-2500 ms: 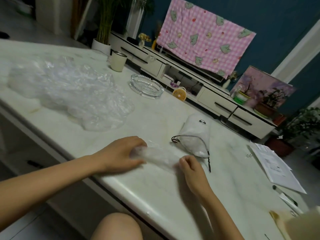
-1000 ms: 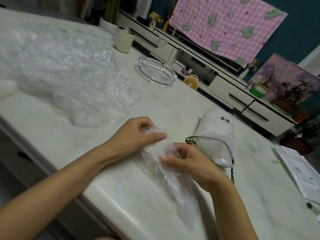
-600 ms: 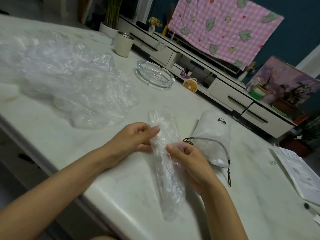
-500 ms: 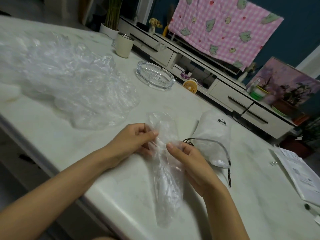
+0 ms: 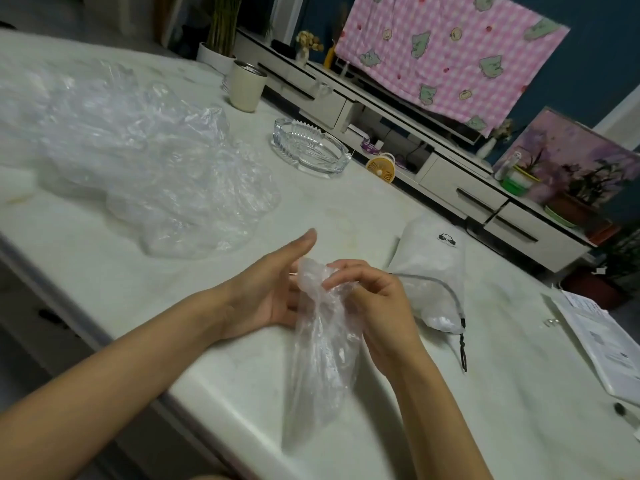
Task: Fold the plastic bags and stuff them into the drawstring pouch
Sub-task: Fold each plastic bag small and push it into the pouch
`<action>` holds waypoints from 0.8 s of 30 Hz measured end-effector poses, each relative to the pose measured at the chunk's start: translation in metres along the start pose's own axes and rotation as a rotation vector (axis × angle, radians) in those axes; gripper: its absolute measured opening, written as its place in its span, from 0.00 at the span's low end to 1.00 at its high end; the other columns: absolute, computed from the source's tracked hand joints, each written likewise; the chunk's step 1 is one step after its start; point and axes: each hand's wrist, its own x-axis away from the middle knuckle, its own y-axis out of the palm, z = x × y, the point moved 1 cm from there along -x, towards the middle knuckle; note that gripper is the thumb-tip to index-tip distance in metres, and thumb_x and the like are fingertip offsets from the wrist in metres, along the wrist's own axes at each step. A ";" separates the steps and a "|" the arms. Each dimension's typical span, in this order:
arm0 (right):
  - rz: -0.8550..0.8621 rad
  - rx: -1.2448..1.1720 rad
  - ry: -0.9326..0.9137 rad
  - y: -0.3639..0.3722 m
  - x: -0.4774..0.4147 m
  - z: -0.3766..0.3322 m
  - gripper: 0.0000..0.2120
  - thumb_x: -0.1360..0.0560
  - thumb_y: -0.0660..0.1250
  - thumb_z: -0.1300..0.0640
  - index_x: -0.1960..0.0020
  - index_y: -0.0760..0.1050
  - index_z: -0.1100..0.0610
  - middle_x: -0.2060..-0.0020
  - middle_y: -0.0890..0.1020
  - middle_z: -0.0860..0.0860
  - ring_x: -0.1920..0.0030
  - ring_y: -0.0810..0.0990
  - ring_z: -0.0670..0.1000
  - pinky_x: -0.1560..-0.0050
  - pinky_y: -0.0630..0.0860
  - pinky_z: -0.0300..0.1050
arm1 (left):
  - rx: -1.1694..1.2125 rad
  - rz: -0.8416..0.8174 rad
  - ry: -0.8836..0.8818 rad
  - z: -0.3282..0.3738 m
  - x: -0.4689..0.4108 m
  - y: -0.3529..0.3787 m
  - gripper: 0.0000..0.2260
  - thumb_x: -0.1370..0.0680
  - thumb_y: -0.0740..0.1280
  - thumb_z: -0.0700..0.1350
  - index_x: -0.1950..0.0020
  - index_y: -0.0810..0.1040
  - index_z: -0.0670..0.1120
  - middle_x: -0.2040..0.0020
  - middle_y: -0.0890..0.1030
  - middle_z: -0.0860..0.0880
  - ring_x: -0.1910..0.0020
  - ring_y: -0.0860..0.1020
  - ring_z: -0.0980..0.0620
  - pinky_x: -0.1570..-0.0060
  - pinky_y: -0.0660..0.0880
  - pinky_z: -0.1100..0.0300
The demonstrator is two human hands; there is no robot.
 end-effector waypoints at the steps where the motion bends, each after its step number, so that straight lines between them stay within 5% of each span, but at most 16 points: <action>1: 0.023 0.020 -0.042 0.001 -0.001 0.001 0.29 0.32 0.53 0.79 0.71 0.82 0.52 0.56 0.80 0.47 0.51 0.79 0.49 0.54 0.76 0.42 | -0.039 -0.047 -0.003 0.000 0.001 0.001 0.21 0.28 0.64 0.61 0.48 0.83 0.46 0.49 0.82 0.40 0.54 0.80 0.44 0.55 0.77 0.53; 3: 0.051 0.037 -0.089 0.004 -0.002 0.003 0.28 0.32 0.54 0.79 0.71 0.82 0.52 0.53 0.79 0.49 0.48 0.79 0.49 0.51 0.77 0.42 | -0.049 -0.102 0.009 0.001 0.004 0.004 0.12 0.29 0.68 0.52 0.49 0.84 0.50 0.49 0.83 0.44 0.54 0.81 0.48 0.55 0.78 0.54; 6: 0.054 -0.038 -0.036 0.001 -0.002 0.004 0.24 0.33 0.57 0.77 0.70 0.82 0.53 0.53 0.81 0.49 0.49 0.80 0.49 0.53 0.76 0.40 | 0.030 -0.099 0.001 0.002 0.004 -0.001 0.14 0.31 0.66 0.45 0.49 0.83 0.46 0.54 0.83 0.45 0.59 0.82 0.52 0.61 0.79 0.60; 8: 0.040 -0.106 -0.023 -0.007 -0.002 -0.001 0.17 0.36 0.61 0.71 0.64 0.83 0.53 0.55 0.83 0.48 0.51 0.80 0.47 0.54 0.75 0.38 | 0.055 -0.061 -0.009 0.001 0.003 -0.003 0.14 0.33 0.67 0.39 0.49 0.80 0.41 0.62 0.81 0.46 0.67 0.79 0.54 0.65 0.77 0.63; 10: 0.031 -0.123 -0.057 -0.016 0.001 -0.006 0.21 0.41 0.61 0.68 0.53 0.81 0.52 0.53 0.84 0.47 0.53 0.79 0.45 0.54 0.75 0.36 | 0.065 -0.011 -0.010 0.000 0.000 -0.004 0.11 0.35 0.69 0.37 0.53 0.78 0.41 0.67 0.77 0.47 0.70 0.76 0.54 0.67 0.76 0.64; 13: 0.083 0.377 -0.288 -0.017 0.016 -0.010 0.35 0.42 0.61 0.66 0.37 0.70 0.46 0.38 0.75 0.42 0.40 0.72 0.42 0.40 0.69 0.38 | 0.170 0.036 -0.021 0.001 -0.002 -0.006 0.06 0.34 0.66 0.40 0.60 0.79 0.41 0.67 0.75 0.46 0.70 0.76 0.52 0.66 0.77 0.62; 16: 0.006 1.016 -0.554 0.005 0.026 0.003 0.42 0.38 0.66 0.62 0.28 0.57 0.44 0.28 0.61 0.47 0.28 0.58 0.48 0.30 0.53 0.41 | 0.308 -0.005 -0.038 0.002 -0.001 -0.008 0.16 0.30 0.63 0.39 0.43 0.78 0.37 0.57 0.80 0.40 0.63 0.80 0.48 0.61 0.81 0.57; 20: 0.014 0.979 -0.812 0.019 0.022 0.007 0.18 0.32 0.64 0.59 0.42 0.74 0.51 0.43 0.77 0.45 0.41 0.72 0.49 0.40 0.65 0.43 | 0.286 0.094 0.005 0.003 -0.001 -0.010 0.07 0.25 0.62 0.38 0.52 0.76 0.36 0.60 0.77 0.38 0.66 0.78 0.49 0.66 0.78 0.58; 24: -0.100 0.644 -0.540 0.007 0.022 0.006 0.08 0.33 0.67 0.60 0.57 0.79 0.48 0.58 0.80 0.37 0.55 0.75 0.41 0.52 0.68 0.35 | 0.071 0.316 0.105 0.000 -0.004 -0.013 0.06 0.23 0.62 0.35 0.61 0.71 0.39 0.68 0.70 0.44 0.71 0.70 0.53 0.74 0.73 0.64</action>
